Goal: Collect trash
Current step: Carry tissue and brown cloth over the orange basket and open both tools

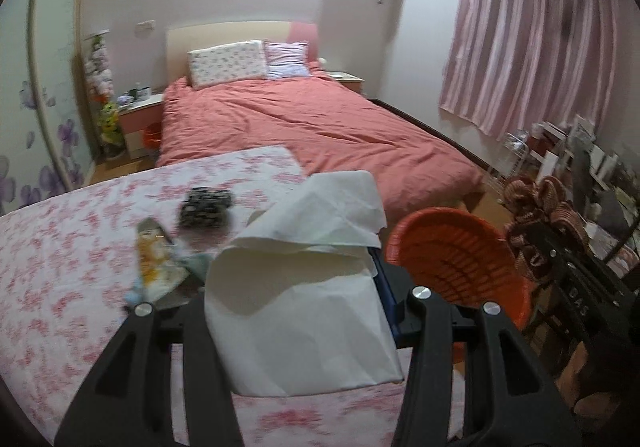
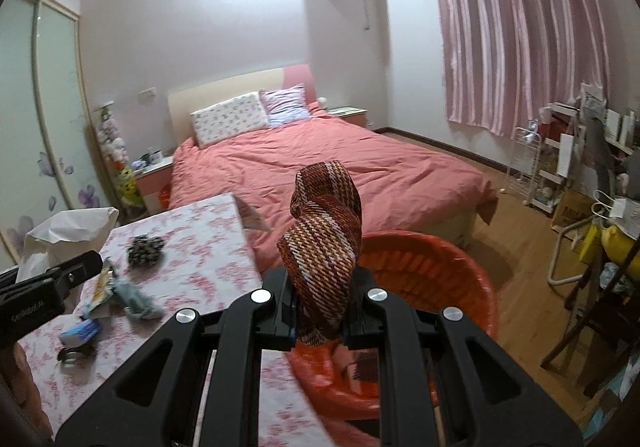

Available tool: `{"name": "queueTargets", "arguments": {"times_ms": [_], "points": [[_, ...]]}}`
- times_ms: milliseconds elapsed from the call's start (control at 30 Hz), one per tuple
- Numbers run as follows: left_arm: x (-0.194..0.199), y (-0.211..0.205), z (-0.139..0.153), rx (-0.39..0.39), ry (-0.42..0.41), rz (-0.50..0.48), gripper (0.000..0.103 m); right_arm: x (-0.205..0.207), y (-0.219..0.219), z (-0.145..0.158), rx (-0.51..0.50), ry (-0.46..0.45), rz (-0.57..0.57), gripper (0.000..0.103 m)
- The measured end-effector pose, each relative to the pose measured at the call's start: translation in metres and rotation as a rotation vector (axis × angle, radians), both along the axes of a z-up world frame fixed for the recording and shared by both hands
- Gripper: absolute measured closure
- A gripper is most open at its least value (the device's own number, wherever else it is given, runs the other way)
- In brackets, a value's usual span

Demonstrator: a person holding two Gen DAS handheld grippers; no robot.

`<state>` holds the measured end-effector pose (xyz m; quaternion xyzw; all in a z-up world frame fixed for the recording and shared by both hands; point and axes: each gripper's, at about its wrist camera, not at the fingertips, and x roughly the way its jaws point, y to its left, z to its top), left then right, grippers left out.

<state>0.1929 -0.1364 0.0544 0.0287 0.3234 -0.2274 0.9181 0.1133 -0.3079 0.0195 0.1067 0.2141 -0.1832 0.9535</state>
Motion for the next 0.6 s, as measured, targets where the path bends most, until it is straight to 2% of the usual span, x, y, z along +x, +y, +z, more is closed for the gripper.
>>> {"name": "queueTargets", "arguments": {"times_ms": [233,600], "points": [[-0.004,-0.05,-0.015,-0.006,0.027,-0.102,0.055,-0.004,-0.028,-0.013,0.025,0.009,-0.051,0.088],[0.002,-0.115,-0.043,-0.001,0.079,-0.21,0.054,-0.005,-0.066,-0.032,0.109,0.019,-0.074,0.088]]}}
